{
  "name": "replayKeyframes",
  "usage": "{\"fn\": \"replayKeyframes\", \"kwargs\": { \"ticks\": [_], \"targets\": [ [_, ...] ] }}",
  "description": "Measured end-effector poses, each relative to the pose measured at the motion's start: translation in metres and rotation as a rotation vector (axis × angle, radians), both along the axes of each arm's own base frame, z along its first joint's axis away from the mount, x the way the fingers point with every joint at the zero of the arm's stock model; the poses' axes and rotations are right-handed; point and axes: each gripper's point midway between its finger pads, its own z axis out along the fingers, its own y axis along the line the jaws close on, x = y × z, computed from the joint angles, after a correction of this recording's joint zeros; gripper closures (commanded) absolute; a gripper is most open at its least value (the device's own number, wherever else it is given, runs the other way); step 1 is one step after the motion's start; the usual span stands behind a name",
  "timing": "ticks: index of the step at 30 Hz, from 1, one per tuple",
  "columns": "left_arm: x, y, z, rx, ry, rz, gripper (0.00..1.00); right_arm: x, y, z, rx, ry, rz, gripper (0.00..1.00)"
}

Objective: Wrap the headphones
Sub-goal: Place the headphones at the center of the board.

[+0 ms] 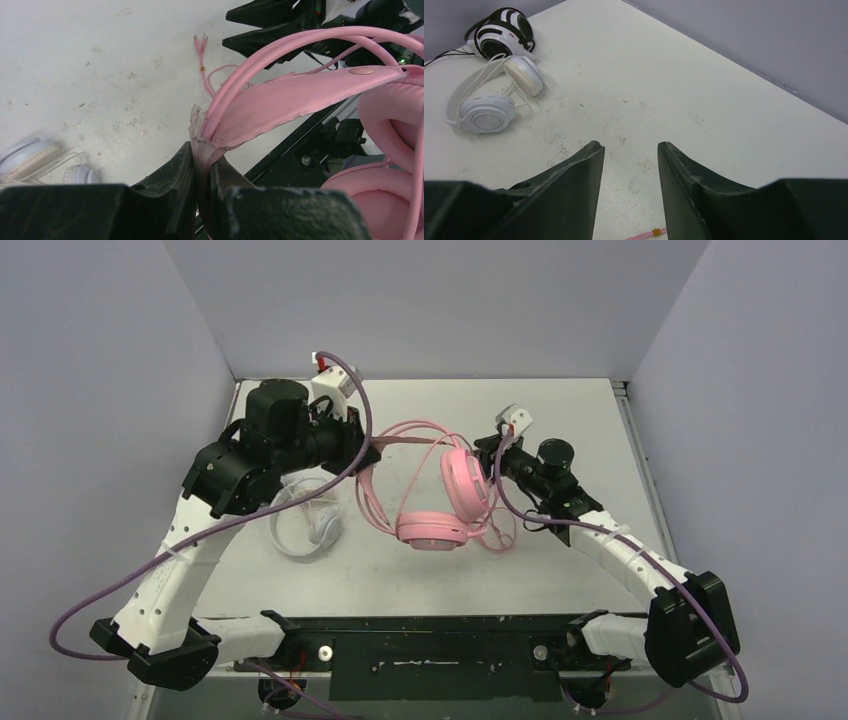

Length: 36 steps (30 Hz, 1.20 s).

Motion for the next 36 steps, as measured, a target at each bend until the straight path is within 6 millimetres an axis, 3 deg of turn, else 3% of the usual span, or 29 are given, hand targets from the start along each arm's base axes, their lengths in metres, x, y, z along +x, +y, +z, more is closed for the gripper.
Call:
{"fn": "replayKeyframes", "kwargs": {
  "ticks": [4, 6, 12, 16, 20, 27, 31, 36],
  "targets": [
    [0.001, -0.003, 0.019, -0.054, -0.001, 0.019, 1.0, -0.001, -0.015, 0.001, 0.025, 0.003, -0.065, 0.5],
    [0.003, -0.004, 0.02, -0.065, 0.011, 0.03, 1.0, -0.005, -0.026, 0.001, 0.037, 0.003, -0.109, 0.35],
    [0.017, -0.005, 0.002, -0.048, 0.086, 0.071, 1.0, -0.032, -0.06, -0.013, 0.034, -0.006, -0.228, 0.15],
    [0.024, -0.003, -0.003, -0.045, 0.106, 0.095, 1.0, -0.042, -0.068, -0.01, 0.042, -0.039, -0.242, 0.06],
    [0.028, 0.003, -0.003, -0.056, 0.115, 0.12, 1.0, -0.058, -0.062, -0.008, 0.074, -0.09, -0.173, 0.05],
    [0.03, 0.004, -0.003, -0.073, 0.131, 0.122, 1.0, -0.077, -0.034, -0.006, 0.125, -0.161, 0.026, 0.04],
    [0.026, 0.001, -0.002, -0.089, 0.147, 0.105, 1.0, -0.073, -0.018, -0.008, 0.156, -0.174, 0.105, 0.11],
    [0.024, -0.001, -0.001, -0.102, 0.159, 0.093, 1.0, -0.055, 0.004, -0.006, 0.179, -0.149, 0.173, 0.19]
  ]
}}
